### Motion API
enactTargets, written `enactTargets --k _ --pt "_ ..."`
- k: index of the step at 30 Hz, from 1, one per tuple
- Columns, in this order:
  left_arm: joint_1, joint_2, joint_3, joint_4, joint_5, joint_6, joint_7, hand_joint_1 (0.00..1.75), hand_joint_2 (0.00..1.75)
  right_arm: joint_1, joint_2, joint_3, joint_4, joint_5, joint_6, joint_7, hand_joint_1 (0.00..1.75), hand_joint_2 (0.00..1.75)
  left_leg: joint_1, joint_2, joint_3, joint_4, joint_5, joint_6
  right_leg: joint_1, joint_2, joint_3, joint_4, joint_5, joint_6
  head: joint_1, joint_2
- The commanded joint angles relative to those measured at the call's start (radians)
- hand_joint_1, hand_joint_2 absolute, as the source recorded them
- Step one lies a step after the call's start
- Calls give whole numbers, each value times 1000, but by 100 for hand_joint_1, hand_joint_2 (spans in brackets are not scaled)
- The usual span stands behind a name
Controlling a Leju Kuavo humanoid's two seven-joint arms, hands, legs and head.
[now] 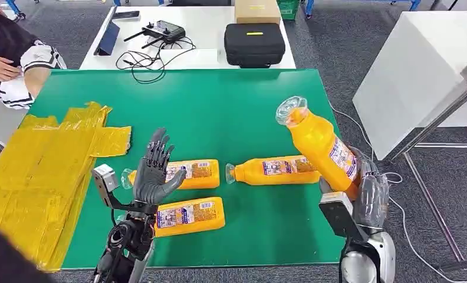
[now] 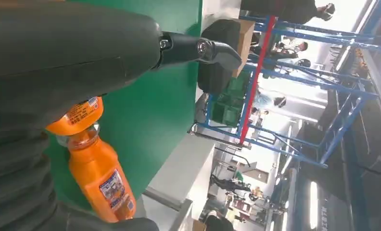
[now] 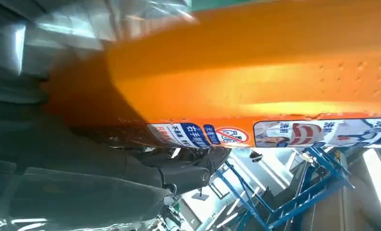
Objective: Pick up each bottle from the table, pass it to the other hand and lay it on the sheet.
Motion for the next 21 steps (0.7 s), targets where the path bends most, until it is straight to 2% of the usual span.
enactTargets --k 1,2,3,4,6,8,9,11,14,17,18,19,20,21 --pt "-37 18 -73 -57 -61 45 24 0 175 -145 26 52 149 -136 -32 -39 171 175 0 3 5 -1 -2 0 0 1 4 -1 -1 0 0 0" --pt "-34 22 -91 -98 -84 59 17 0 175 -175 29 71 182 -154 -28 -50 159 175 0 4 4 -1 -1 0 0 3 3 -1 0 0 0 0" --pt "-29 25 -104 -144 -91 61 21 0 175 -206 31 89 215 -183 -20 -67 164 175 1 4 2 0 -1 0 1 3 1 -1 1 0 0 0" --pt "-24 28 -121 -201 -97 64 39 0 175 -241 36 116 250 -211 -4 -83 161 175 1 7 4 0 -2 0 1 5 2 -1 1 0 0 0" --pt "-21 40 -157 -277 -113 64 54 0 175 -293 36 160 301 -263 51 -106 164 175 1 7 5 0 -2 -1 1 5 3 0 1 0 0 0" --pt "-36 53 -208 -324 -122 52 65 0 175 -350 23 209 375 -403 219 -141 161 175 1 7 3 0 -1 -1 1 5 1 0 1 0 0 0" --pt "-43 54 -221 -329 -123 53 67 0 175 -366 19 224 403 -421 242 -151 157 175 1 6 2 0 0 0 1 4 0 0 1 0 0 0" --pt "-62 62 -253 -329 -126 52 65 0 175 -401 19 274 457 -470 352 -196 161 175 1 4 2 0 0 0 1 3 1 0 1 0 0 0" --pt "-75 69 -265 -320 -121 56 53 0 175 -442 42 352 513 -486 451 -234 164 175 1 4 6 -2 0 0 1 3 4 -1 0 0 0 0" --pt "-76 74 -261 -315 -109 60 39 0 175 -466 59 420 548 -481 497 -246 166 175 1 7 8 -2 -1 0 1 5 5 0 0 0 0 0" --pt "-77 75 -263 -314 -108 61 36 0 175 -470 61 440 556 -478 493 -247 161 175 1 6 6 -2 -1 0 1 5 4 0 0 0 0 0" --pt "-78 76 -261 -317 -105 60 32 0 175 -470 66 468 559 -465 494 -247 166 175 1 4 4 -1 0 0 1 3 2 0 0 0 0 0" --pt "-79 75 -261 -317 -103 59 31 0 175 -470 69 478 561 -462 494 -247 162 175 1 5 7 -2 -1 0 1 3 5 0 -1 0 0 0" --pt "-81 75 -261 -318 -103 60 31 0 175 -471 71 494 563 -455 493 -244 166 175 1 3 5 -1 0 0 1 2 3 0 0 0 0 0"
